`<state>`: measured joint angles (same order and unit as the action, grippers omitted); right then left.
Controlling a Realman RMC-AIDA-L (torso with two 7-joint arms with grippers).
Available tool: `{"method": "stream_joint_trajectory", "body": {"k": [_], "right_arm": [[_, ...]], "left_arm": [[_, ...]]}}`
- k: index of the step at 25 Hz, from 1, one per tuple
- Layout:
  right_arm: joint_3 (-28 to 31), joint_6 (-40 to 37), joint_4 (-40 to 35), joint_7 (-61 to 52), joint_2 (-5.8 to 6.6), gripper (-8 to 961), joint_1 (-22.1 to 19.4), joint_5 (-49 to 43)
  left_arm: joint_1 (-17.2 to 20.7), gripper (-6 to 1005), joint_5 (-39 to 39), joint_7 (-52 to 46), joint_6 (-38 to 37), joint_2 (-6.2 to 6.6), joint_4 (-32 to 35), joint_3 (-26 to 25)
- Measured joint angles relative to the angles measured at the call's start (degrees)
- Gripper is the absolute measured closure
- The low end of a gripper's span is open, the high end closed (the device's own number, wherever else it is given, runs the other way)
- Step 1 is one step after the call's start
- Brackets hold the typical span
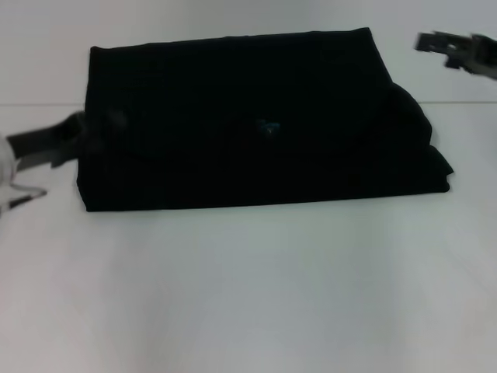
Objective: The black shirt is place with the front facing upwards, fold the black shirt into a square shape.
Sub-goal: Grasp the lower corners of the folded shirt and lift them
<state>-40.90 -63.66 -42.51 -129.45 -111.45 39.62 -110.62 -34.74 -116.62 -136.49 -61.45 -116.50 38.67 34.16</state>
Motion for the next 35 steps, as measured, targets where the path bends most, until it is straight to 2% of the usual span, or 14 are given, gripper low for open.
{"method": "stream_joint_trajectory", "body": {"k": [1,4,5,10,18,28,35], "right_arm": [[1.6,-2.0,0.9,1.3,0.15,87,-1.5,1.8],[5.0,-6.9,3.0,4.5,0.34,22,-5.1,5.0],[6.0,-8.9,3.6,5.4,0.35,23,-7.0,5.4],[6.1,-11.0,4.2,6.0,0.43,27,-9.2,5.0],[6.7,-10.5,6.9,6.8,1.34,29,-9.4,4.2],[6.7,-10.2,7.0,6.8,1.29,28,-9.1,4.3],[6.7,-10.2,7.0,6.8,1.44,28,-8.9,4.3]], "left_arm": [[0.6,275,0.4,2.1,-1.9,0.32,-1.3,-1.5],[2.8,263,0.7,10.8,-5.2,0.09,-2.9,-6.8],[3.3,264,0.8,13.2,-5.5,0.0,-3.2,-7.6],[5.0,265,0.8,21.4,-3.8,-0.42,-4.1,-8.3],[4.4,267,0.6,21.7,-3.4,-0.62,-4.1,-7.9],[4.4,270,0.7,22.0,-3.6,-0.52,-4.1,-8.0],[3.4,272,-0.5,21.6,-3.7,0.22,-3.7,-7.8]]}}
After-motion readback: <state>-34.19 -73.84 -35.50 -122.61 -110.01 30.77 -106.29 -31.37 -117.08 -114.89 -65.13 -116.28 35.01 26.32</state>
